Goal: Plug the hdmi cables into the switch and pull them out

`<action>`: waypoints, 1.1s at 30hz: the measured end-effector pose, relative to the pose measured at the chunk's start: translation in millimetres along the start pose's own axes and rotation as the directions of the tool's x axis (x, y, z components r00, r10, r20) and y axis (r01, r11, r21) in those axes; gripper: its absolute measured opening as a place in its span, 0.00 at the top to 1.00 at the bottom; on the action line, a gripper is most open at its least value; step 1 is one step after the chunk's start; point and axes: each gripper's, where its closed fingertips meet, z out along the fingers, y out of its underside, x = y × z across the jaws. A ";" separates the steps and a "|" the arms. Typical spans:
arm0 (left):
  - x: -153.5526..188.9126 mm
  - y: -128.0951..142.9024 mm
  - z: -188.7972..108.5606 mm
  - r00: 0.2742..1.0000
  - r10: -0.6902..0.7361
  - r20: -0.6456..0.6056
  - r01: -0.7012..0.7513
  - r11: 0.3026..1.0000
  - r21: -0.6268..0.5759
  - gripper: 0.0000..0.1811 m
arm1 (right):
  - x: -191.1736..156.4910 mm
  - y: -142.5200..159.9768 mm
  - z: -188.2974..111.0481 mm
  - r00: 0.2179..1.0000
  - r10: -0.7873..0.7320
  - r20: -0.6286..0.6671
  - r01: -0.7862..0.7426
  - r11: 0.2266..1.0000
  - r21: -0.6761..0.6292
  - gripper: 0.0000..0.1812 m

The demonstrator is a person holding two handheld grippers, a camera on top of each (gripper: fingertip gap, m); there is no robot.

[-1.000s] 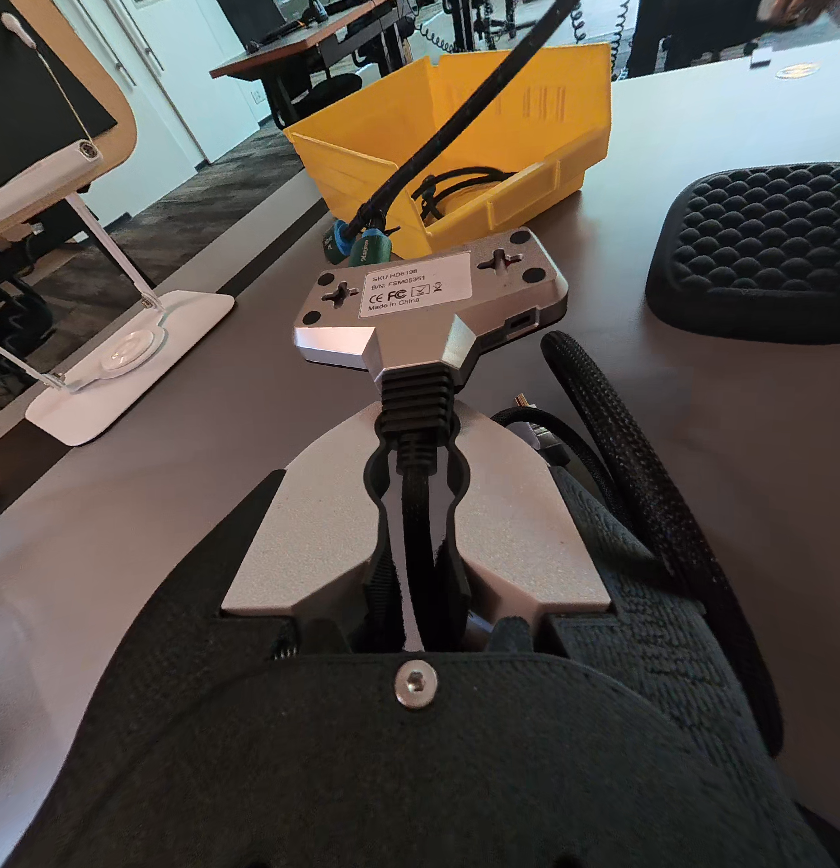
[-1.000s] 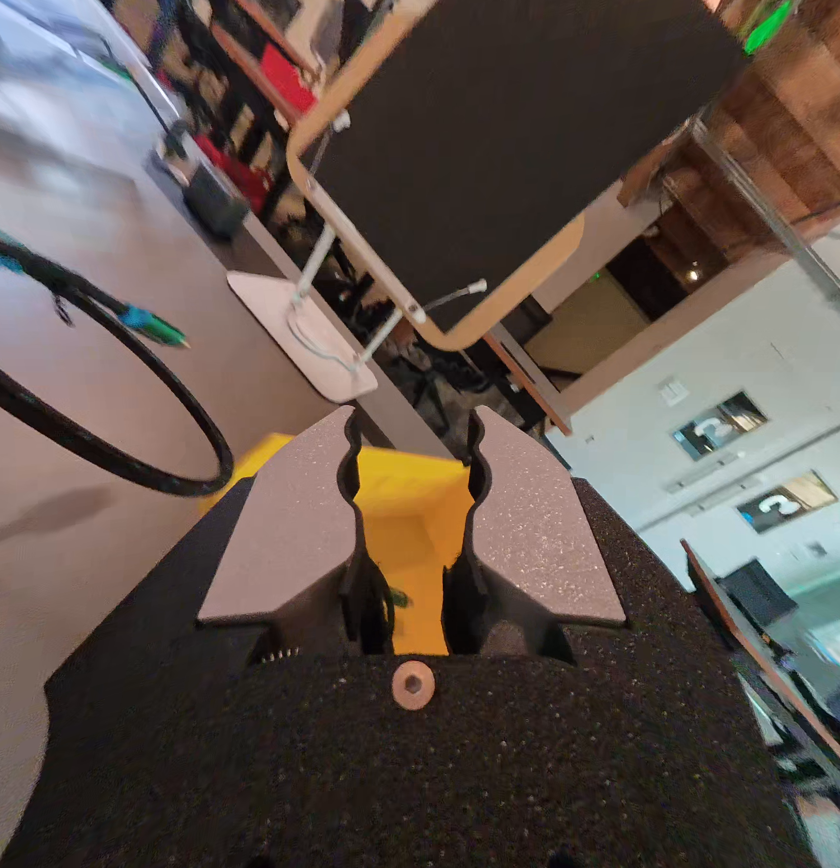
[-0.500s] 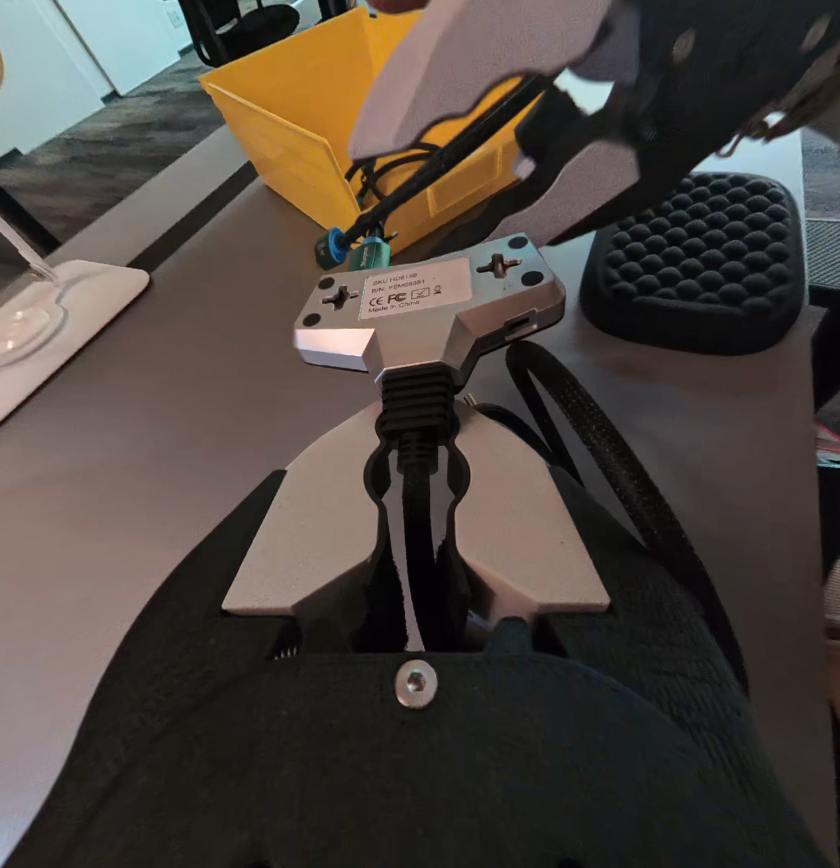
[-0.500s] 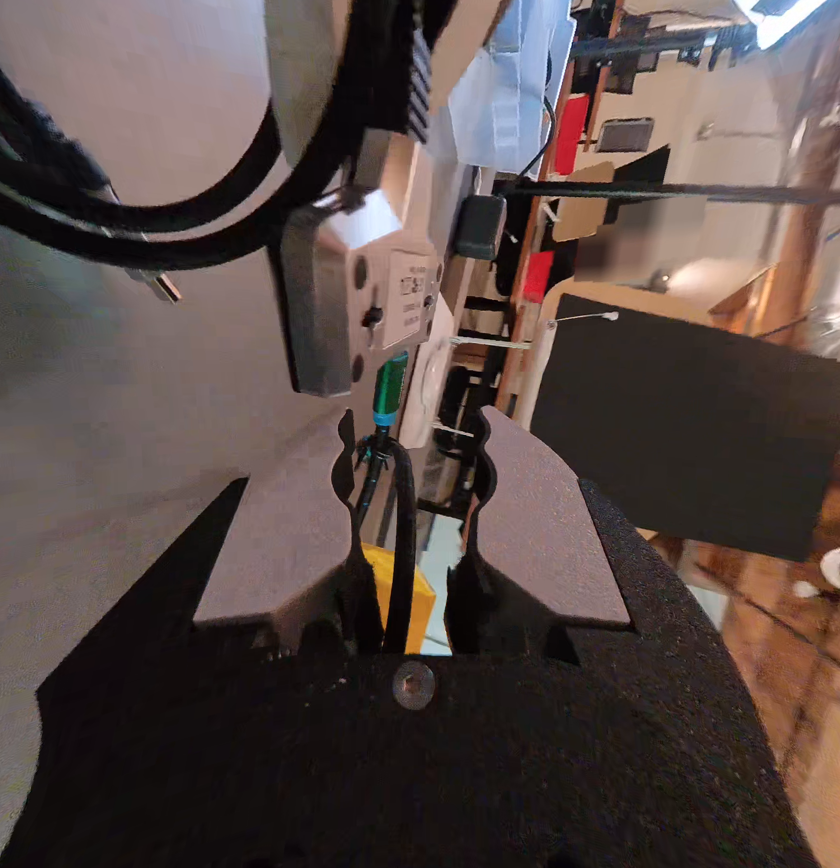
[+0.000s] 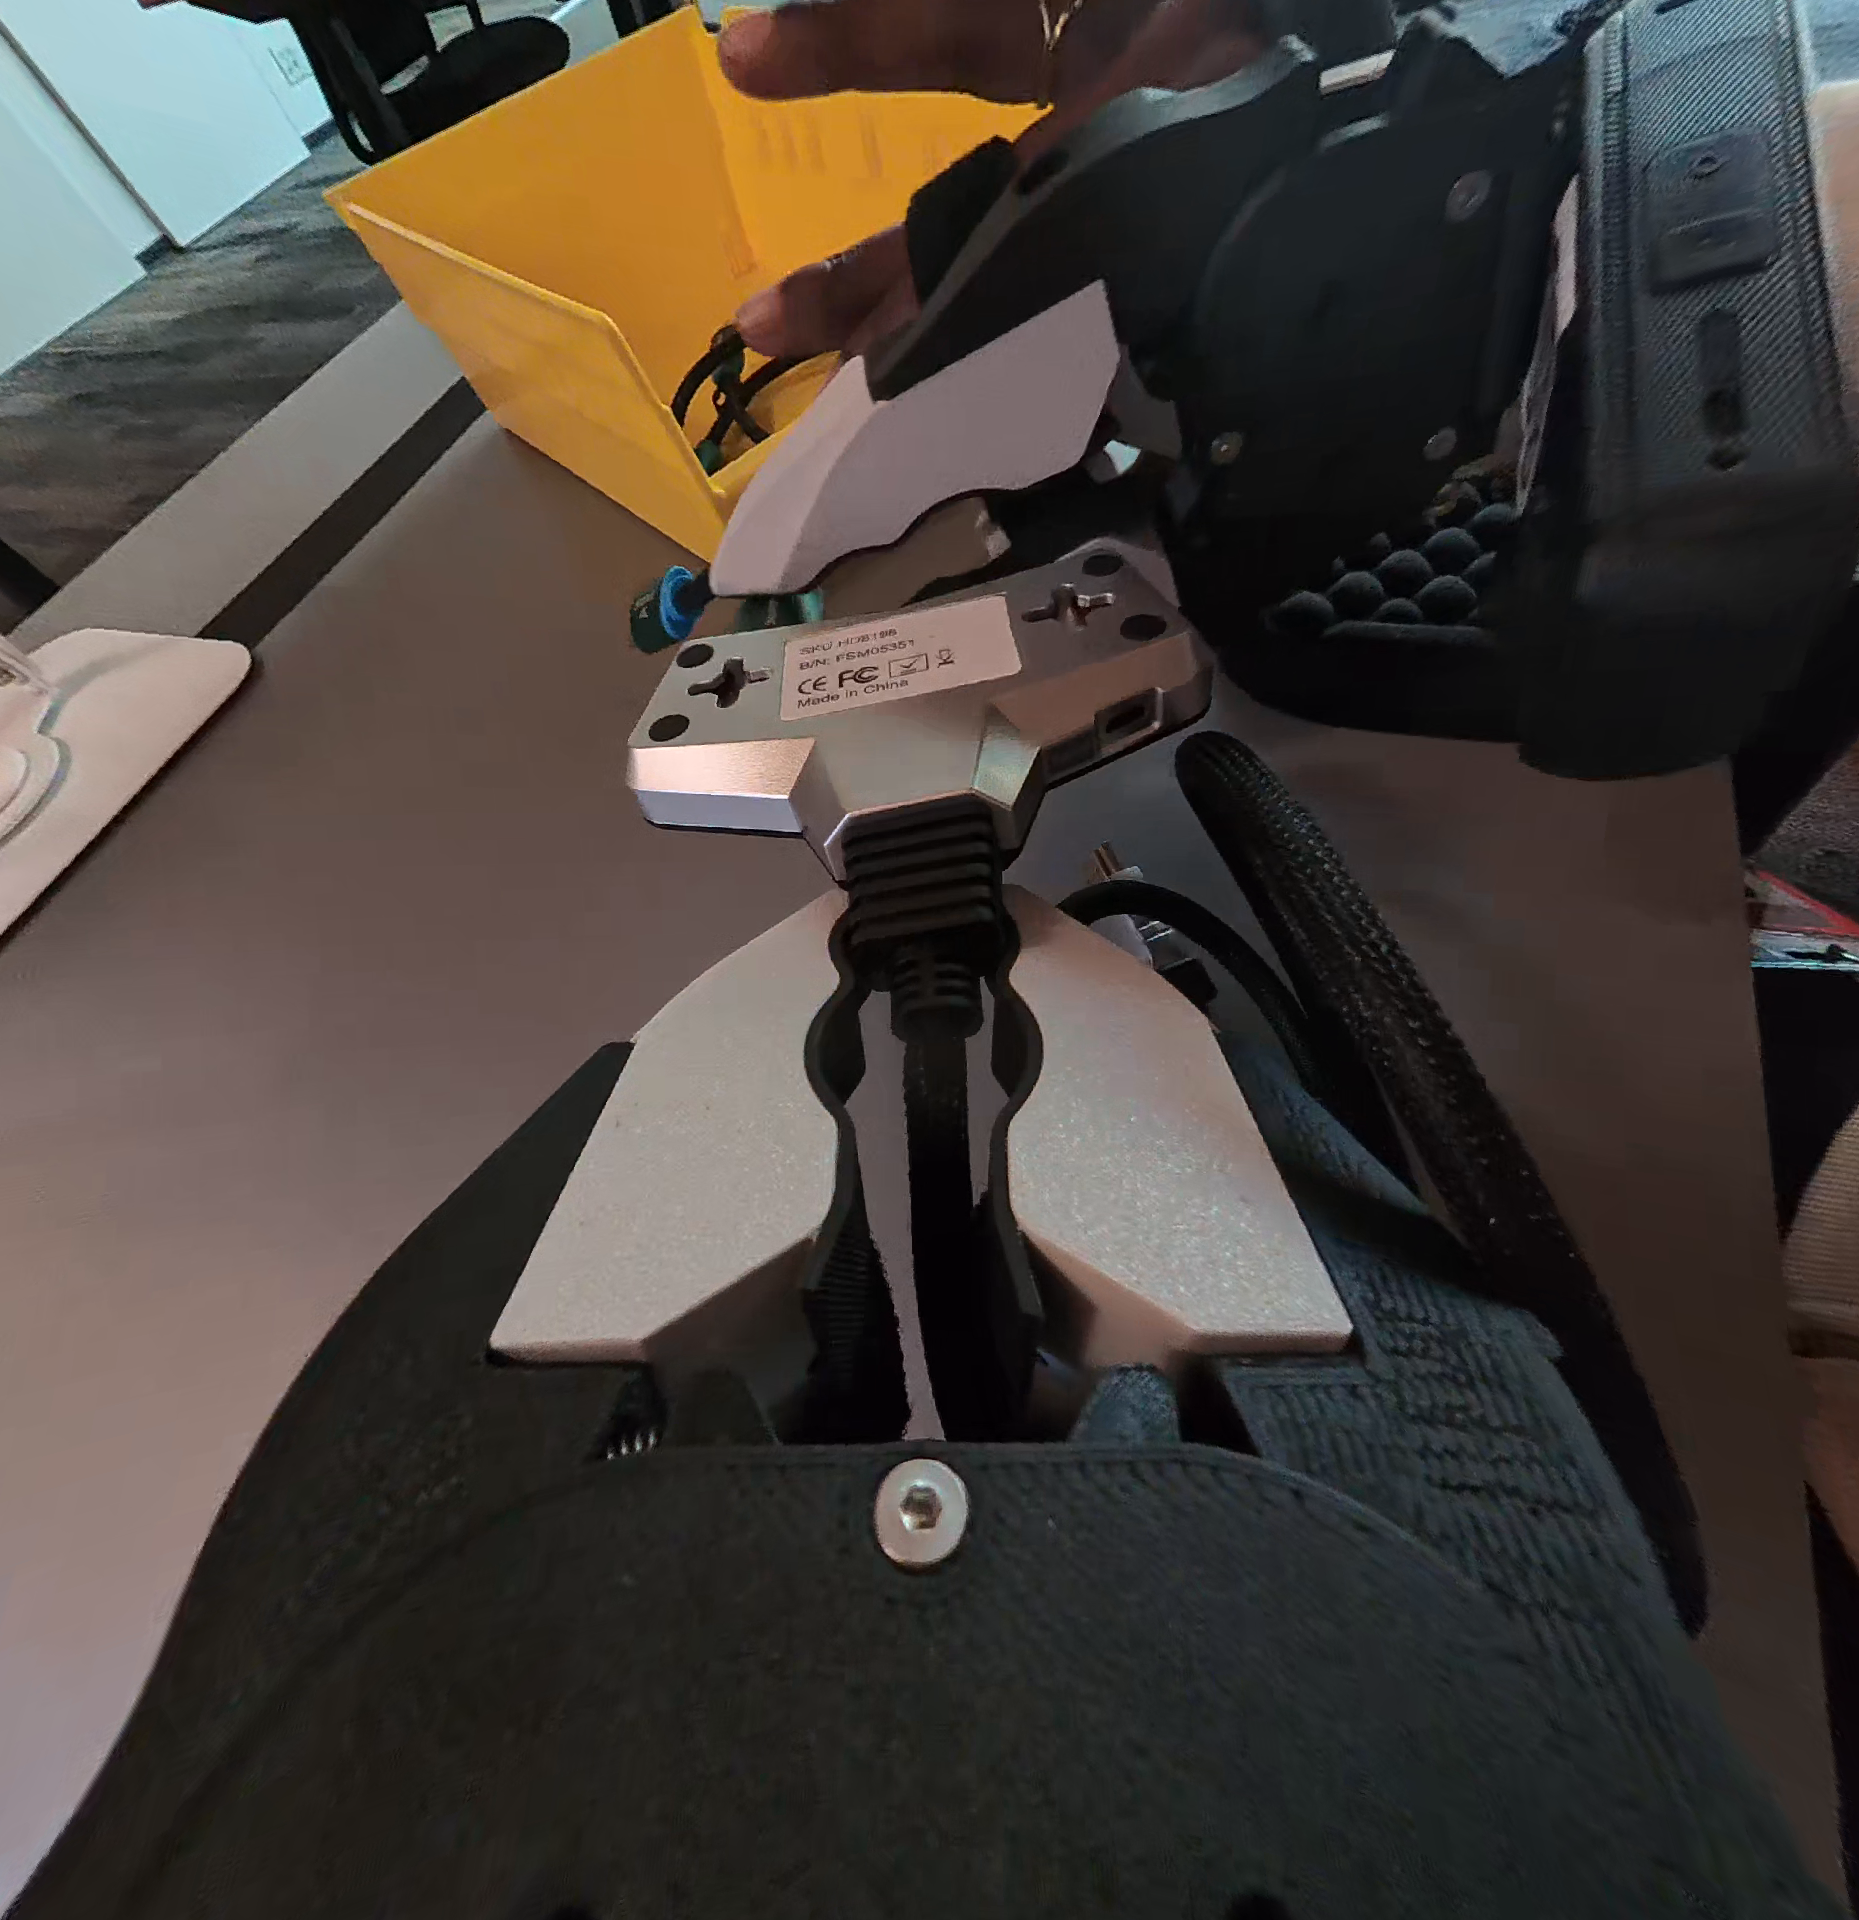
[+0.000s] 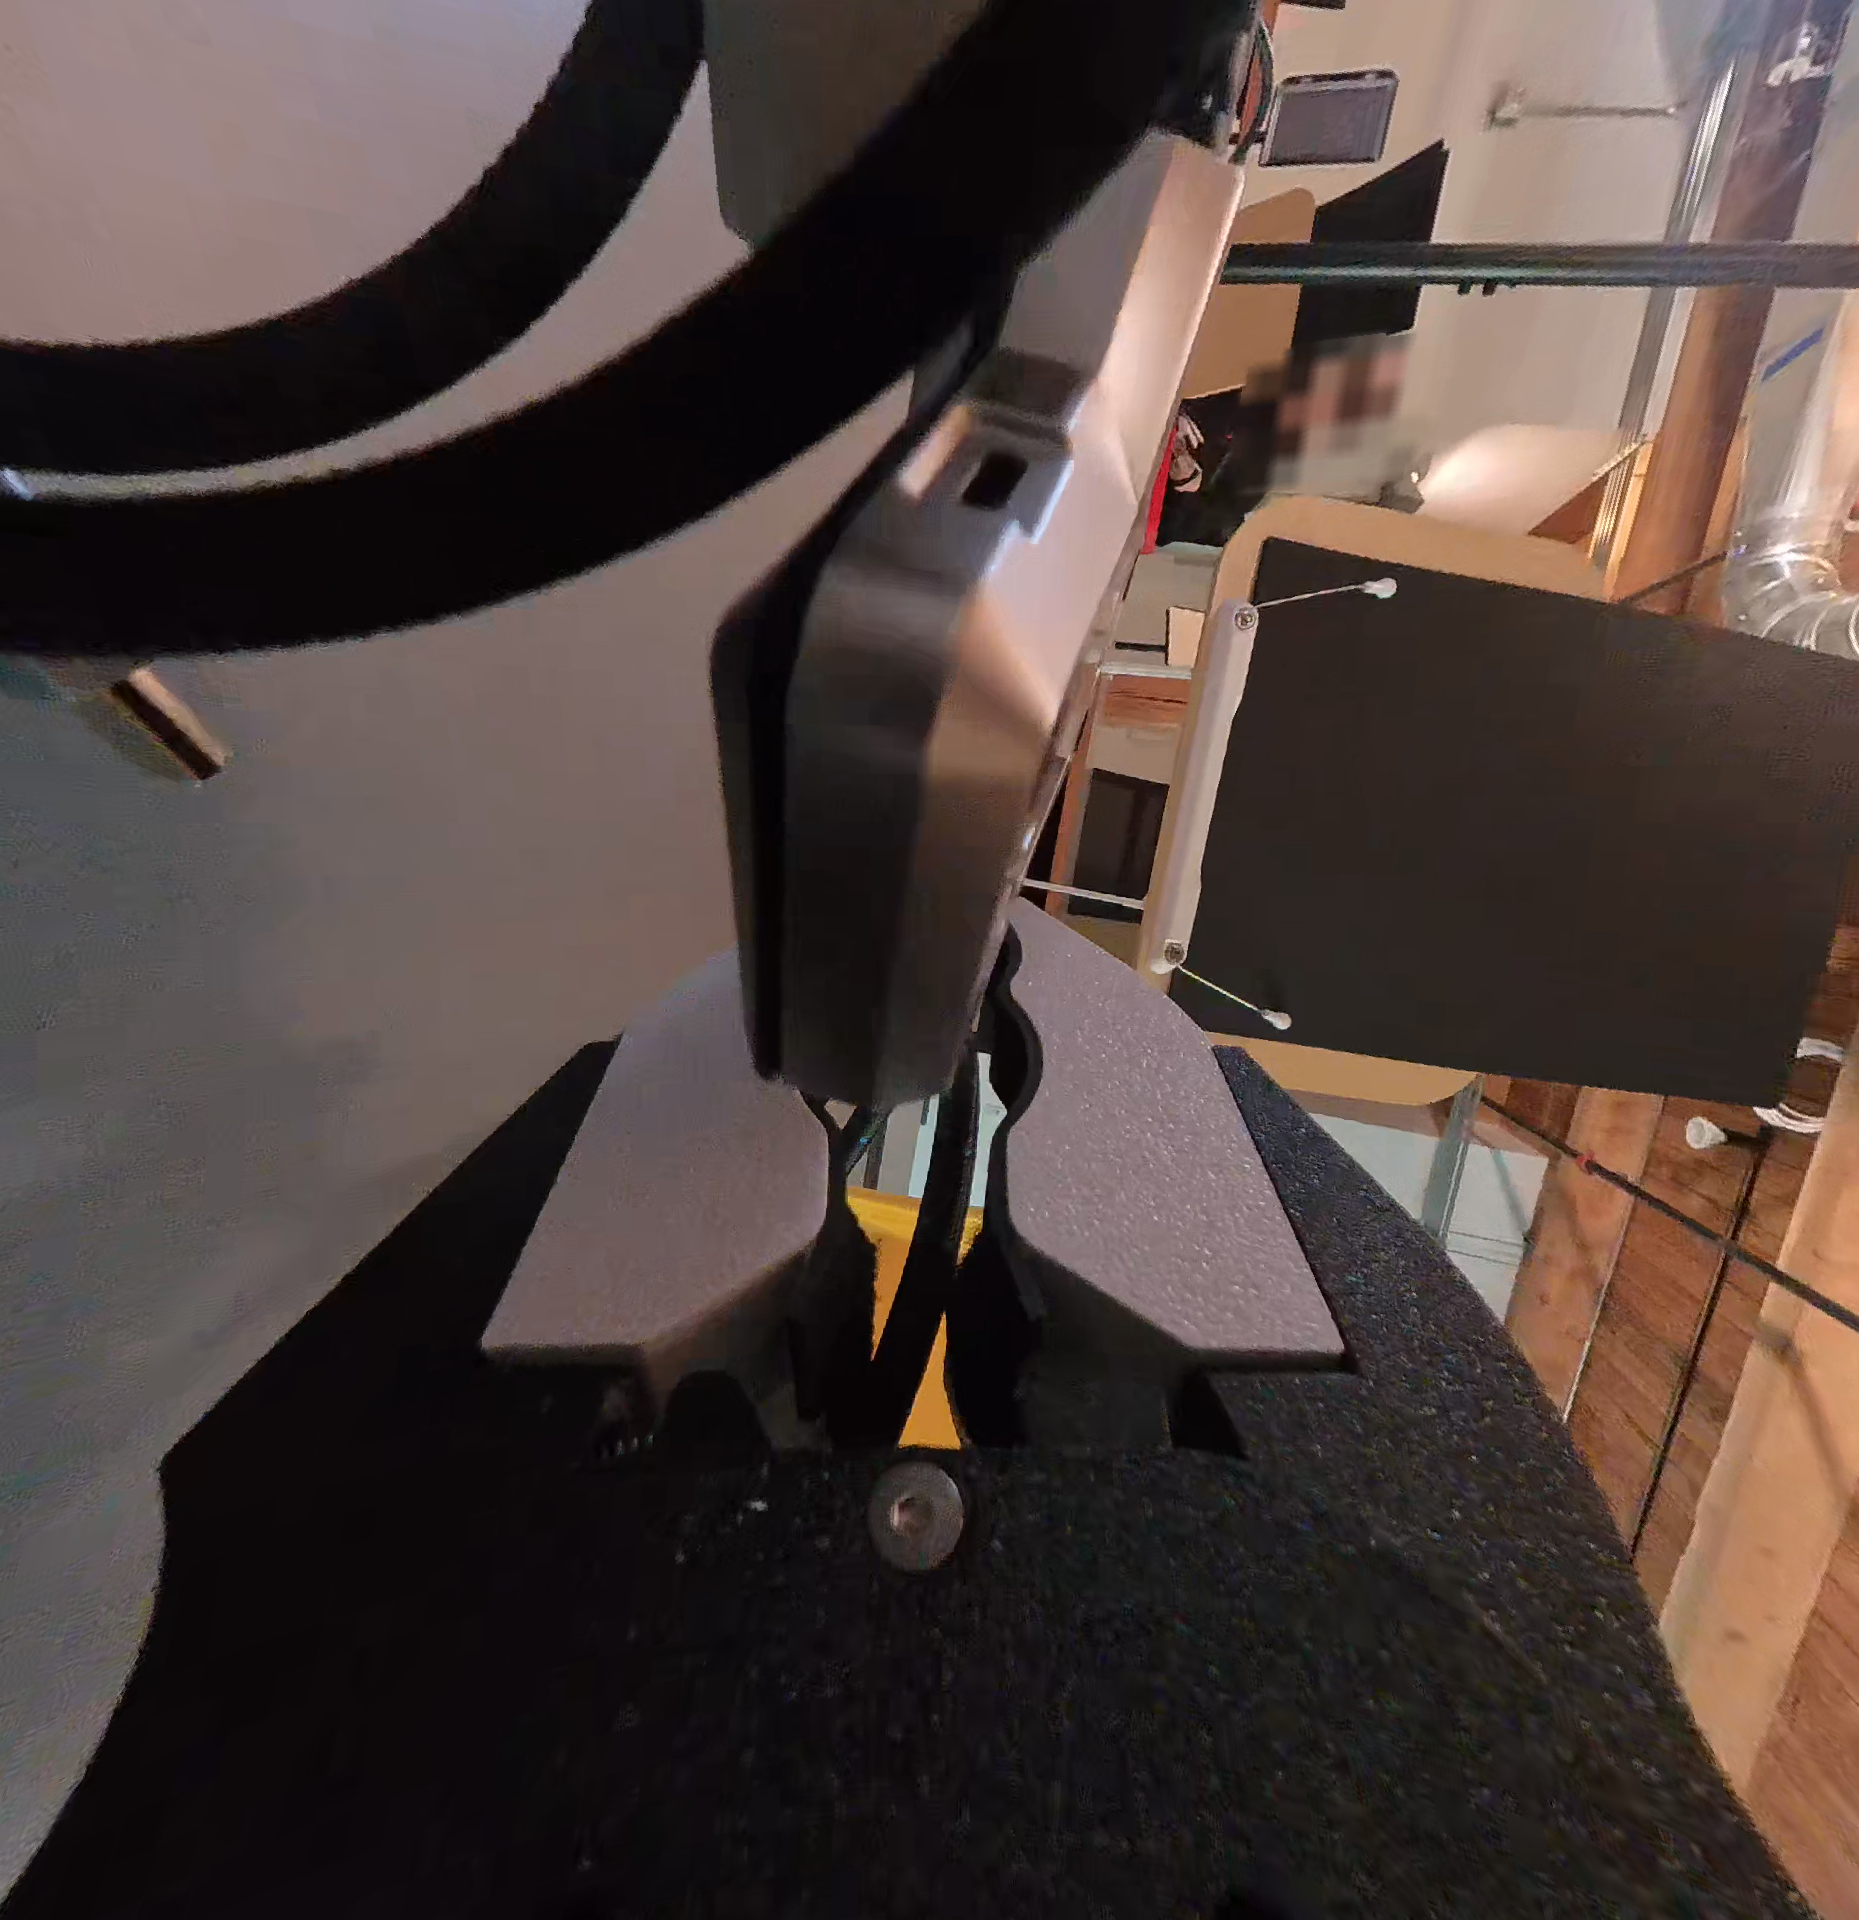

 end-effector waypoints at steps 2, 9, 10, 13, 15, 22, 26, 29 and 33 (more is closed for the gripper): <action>3.0 0.1 1.9 1.000 0.000 -0.012 0.000 1.000 -0.003 0.89 | 2.2 -4.3 -1.2 1.000 0.003 -0.024 -0.003 1.000 0.011 0.91; 5.3 -10.1 3.7 1.000 0.017 0.001 -0.017 0.999 0.036 0.89 | 17.2 2.0 -13.6 0.990 0.078 -0.117 -0.075 0.997 0.032 0.93; 3.5 -12.6 4.2 0.999 0.034 0.019 -0.034 0.999 0.036 0.89 | 19.8 4.4 -14.4 0.989 0.075 -0.131 -0.071 0.997 0.032 0.93; -2.4 -23.1 1.0 0.996 0.062 0.072 -0.067 0.996 0.065 0.89 | 35.3 9.0 -19.8 0.982 0.060 -0.179 -0.054 0.998 0.039 0.93; -8.7 -29.5 -5.3 0.990 0.069 0.122 -0.081 0.992 0.100 0.91 | 48.8 12.9 -24.9 0.977 0.046 -0.210 -0.045 0.999 0.008 0.93; -12.6 -43.8 -16.3 0.987 0.069 0.147 -0.102 0.969 0.226 0.98 | 73.9 34.8 -35.1 0.979 0.036 -0.199 -0.057 0.994 -0.098 0.93; -6.9 -42.9 -17.2 0.961 0.175 0.213 -0.215 0.960 0.182 0.98 | 66.0 34.7 -31.8 0.978 0.048 -0.202 -0.050 0.999 -0.005 0.93; -7.7 -47.0 -26.6 0.967 0.149 0.208 -0.196 0.953 0.233 0.98 | 76.3 32.4 -42.7 0.969 0.036 -0.246 -0.040 0.999 -0.010 0.93; -8.3 -48.4 -39.5 0.982 0.076 0.171 -0.130 0.936 0.326 0.98 | 99.1 80.1 -63.9 0.946 0.117 -0.301 -0.159 0.980 -0.119 0.97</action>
